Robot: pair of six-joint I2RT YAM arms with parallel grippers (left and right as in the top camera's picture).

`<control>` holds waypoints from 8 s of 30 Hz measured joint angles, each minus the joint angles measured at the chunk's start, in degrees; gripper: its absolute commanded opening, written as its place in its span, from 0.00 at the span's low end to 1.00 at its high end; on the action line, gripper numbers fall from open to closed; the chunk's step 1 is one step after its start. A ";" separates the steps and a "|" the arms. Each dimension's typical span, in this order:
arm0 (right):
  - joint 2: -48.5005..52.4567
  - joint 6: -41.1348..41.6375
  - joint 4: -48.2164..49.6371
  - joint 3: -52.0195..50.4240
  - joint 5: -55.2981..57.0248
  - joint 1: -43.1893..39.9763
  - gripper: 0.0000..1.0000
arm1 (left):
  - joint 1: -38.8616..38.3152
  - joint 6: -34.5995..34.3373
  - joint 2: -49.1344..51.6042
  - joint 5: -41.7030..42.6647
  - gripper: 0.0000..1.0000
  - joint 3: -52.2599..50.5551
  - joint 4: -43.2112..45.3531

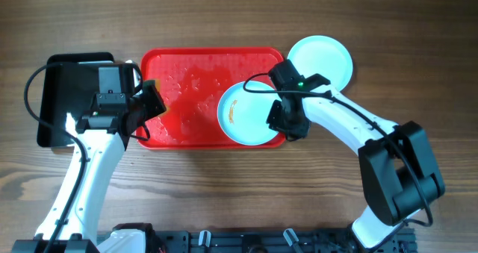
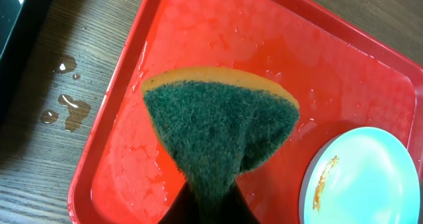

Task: Clean dirty plates on tray and stack at the side
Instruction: 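Move the right gripper to the last plate and grip its rim, then scrub the last plate with the sponge while the right gripper holds it, then lift the last plate with the right gripper and place it on the stack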

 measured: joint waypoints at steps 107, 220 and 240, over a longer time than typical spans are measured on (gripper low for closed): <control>11.21 -20.52 33.73 3.61 -4.96 8.59 0.04 | -9.55 -1.73 24.61 13.55 0.04 0.02 12.52; 11.72 -69.53 -6.71 51.19 74.88 20.17 0.04 | -9.84 -5.57 6.84 -8.13 0.04 0.26 -0.90; 11.69 -47.69 -17.86 50.40 18.34 -8.09 0.04 | -9.84 -5.57 6.84 -7.69 0.04 0.26 -1.33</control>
